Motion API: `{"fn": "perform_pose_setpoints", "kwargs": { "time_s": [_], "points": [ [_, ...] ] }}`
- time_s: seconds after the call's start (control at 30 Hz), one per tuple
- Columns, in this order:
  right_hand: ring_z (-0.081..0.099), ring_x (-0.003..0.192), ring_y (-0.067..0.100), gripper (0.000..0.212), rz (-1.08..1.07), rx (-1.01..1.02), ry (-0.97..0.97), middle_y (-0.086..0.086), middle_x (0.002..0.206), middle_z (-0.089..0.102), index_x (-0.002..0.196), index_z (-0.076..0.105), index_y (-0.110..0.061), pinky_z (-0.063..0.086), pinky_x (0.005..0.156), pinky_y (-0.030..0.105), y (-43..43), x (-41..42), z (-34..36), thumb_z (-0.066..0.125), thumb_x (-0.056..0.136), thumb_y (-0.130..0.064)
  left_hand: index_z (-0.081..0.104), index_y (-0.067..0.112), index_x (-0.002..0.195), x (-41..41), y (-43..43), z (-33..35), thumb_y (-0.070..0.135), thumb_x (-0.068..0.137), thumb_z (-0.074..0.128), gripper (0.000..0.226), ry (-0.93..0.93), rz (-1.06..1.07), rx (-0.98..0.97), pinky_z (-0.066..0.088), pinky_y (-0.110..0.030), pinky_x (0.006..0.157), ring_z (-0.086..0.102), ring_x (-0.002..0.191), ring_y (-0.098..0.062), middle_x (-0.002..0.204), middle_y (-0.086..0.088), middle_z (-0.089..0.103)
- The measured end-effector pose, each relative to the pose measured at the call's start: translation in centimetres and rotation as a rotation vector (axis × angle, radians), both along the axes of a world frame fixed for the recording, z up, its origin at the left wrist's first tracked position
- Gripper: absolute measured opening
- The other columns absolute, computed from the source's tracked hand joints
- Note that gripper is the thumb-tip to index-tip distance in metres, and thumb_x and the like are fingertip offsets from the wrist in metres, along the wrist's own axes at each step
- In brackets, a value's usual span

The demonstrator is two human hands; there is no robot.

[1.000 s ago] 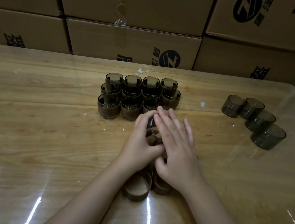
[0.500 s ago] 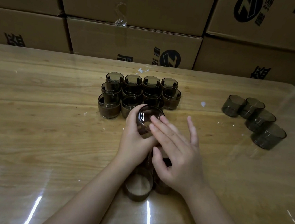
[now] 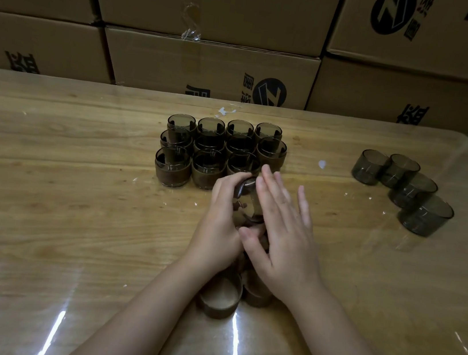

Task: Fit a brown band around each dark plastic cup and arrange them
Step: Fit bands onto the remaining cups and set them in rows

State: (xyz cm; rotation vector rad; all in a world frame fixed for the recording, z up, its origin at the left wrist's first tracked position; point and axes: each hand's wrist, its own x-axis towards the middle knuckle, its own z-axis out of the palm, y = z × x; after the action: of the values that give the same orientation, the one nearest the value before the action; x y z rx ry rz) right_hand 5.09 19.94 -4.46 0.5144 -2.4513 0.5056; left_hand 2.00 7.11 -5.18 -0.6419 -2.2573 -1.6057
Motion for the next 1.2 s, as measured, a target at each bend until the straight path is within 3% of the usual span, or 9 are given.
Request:
{"fn": "perform_pose_setpoints", "kwargs": {
  "time_s": [0.2, 0.5, 0.63, 0.7, 0.8, 0.9, 0.97, 1.1, 1.2],
  "points": [
    [0.009, 0.15, 0.016, 0.068, 0.105, -0.037, -0.018, 0.003, 0.162, 0.015, 0.152, 0.023, -0.009, 0.006, 0.122, 0.041, -0.1, 0.0, 0.0, 0.04, 0.096, -0.045, 0.032, 0.039, 0.127, 0.0, 0.0, -0.2, 0.013, 0.072, 0.073, 0.074, -0.007, -0.018, -0.043, 0.03, -0.002, 0.094, 0.037, 0.115, 0.016, 0.125, 0.015, 0.038],
    [0.038, 0.14, 0.027, 0.038, 0.244, -0.12, 0.22, 0.012, 0.143, 0.048, 0.13, 0.057, -0.002, 0.031, 0.114, 0.047, -0.5, 0.5, 0.2, 0.051, 0.094, -0.015, 0.042, 0.043, 0.118, 0.4, 0.1, 0.5, 0.034, 0.067, 0.069, 0.058, -0.084, 0.046, 0.148, 0.044, -0.016, 0.092, 0.055, 0.11, 0.004, 0.116, 0.031, 0.055],
    [0.03, 0.144, 0.027, 0.044, 0.233, -0.235, 0.172, 0.014, 0.151, 0.036, 0.138, 0.044, -0.007, 0.028, 0.116, 0.036, -0.7, 0.6, 0.2, 0.047, 0.097, -0.022, 0.046, 0.044, 0.111, 0.4, 0.2, 0.9, 0.052, 0.06, 0.063, 0.055, -0.075, 0.109, 0.161, 0.046, -0.026, 0.095, 0.054, 0.112, -0.01, 0.115, 0.017, 0.047],
    [0.027, 0.145, 0.026, 0.049, 0.251, -0.285, 0.118, 0.01, 0.155, 0.029, 0.143, 0.034, -0.011, 0.025, 0.117, 0.033, -0.7, 0.6, 0.3, 0.046, 0.097, -0.025, 0.05, 0.039, 0.11, 0.4, 0.1, 1.3, 0.055, 0.058, 0.064, 0.056, -0.089, 0.108, 0.175, 0.045, -0.018, 0.092, 0.052, 0.109, -0.001, 0.113, 0.013, 0.042],
    [0.022, 0.147, 0.019, 0.061, 0.266, -0.358, 0.028, 0.004, 0.159, 0.021, 0.15, 0.021, -0.015, 0.024, 0.118, 0.03, -0.7, 0.7, 0.0, 0.047, 0.096, -0.029, 0.05, 0.032, 0.116, 0.6, 0.0, 1.9, 0.057, 0.064, 0.06, 0.058, -0.13, 0.025, 0.249, 0.043, -0.009, 0.086, 0.054, 0.1, 0.01, 0.115, 0.007, 0.051],
    [0.023, 0.143, -0.001, 0.069, 0.222, -0.488, -0.122, -0.013, 0.156, 0.021, 0.151, 0.008, -0.034, 0.027, 0.109, 0.011, -0.9, 0.8, 0.1, 0.046, 0.094, -0.042, 0.046, 0.02, 0.128, 0.8, 0.2, 2.1, 0.05, 0.079, 0.053, 0.058, -0.169, -0.033, 0.373, 0.045, -0.01, 0.082, 0.058, 0.097, 0.008, 0.111, 0.009, 0.057],
    [0.023, 0.134, -0.017, 0.069, 0.2, -0.466, -0.09, -0.022, 0.148, 0.022, 0.151, 0.01, -0.032, 0.026, 0.1, 0.0, -0.8, 0.9, 0.0, 0.046, 0.094, -0.043, 0.042, 0.024, 0.132, 1.0, 0.4, 2.1, 0.057, 0.078, 0.045, 0.064, -0.182, -0.022, 0.345, 0.044, -0.013, 0.087, 0.057, 0.102, 0.006, 0.116, 0.01, 0.055],
    [0.035, 0.118, -0.02, 0.064, 0.139, -0.46, 0.005, -0.001, 0.133, 0.039, 0.149, 0.022, -0.018, 0.034, 0.087, -0.003, -0.4, 0.8, -0.3, 0.044, 0.092, -0.036, 0.038, 0.037, 0.132, 1.2, 0.3, 1.9, 0.051, 0.084, 0.044, 0.05, -0.059, 0.003, 0.235, 0.044, -0.046, 0.101, 0.055, 0.116, -0.016, 0.12, 0.004, 0.055],
    [0.038, 0.115, -0.02, 0.059, 0.154, -0.552, 0.02, -0.003, 0.126, 0.041, 0.146, 0.026, -0.016, 0.033, 0.087, -0.002, -0.5, 0.8, -0.5, 0.043, 0.092, -0.032, 0.039, 0.043, 0.134, 0.9, -0.2, 1.7, 0.042, 0.091, 0.045, 0.043, 0.058, -0.031, 0.156, 0.044, -0.045, 0.103, 0.054, 0.121, -0.015, 0.126, 0.01, 0.055]
  ]
}}
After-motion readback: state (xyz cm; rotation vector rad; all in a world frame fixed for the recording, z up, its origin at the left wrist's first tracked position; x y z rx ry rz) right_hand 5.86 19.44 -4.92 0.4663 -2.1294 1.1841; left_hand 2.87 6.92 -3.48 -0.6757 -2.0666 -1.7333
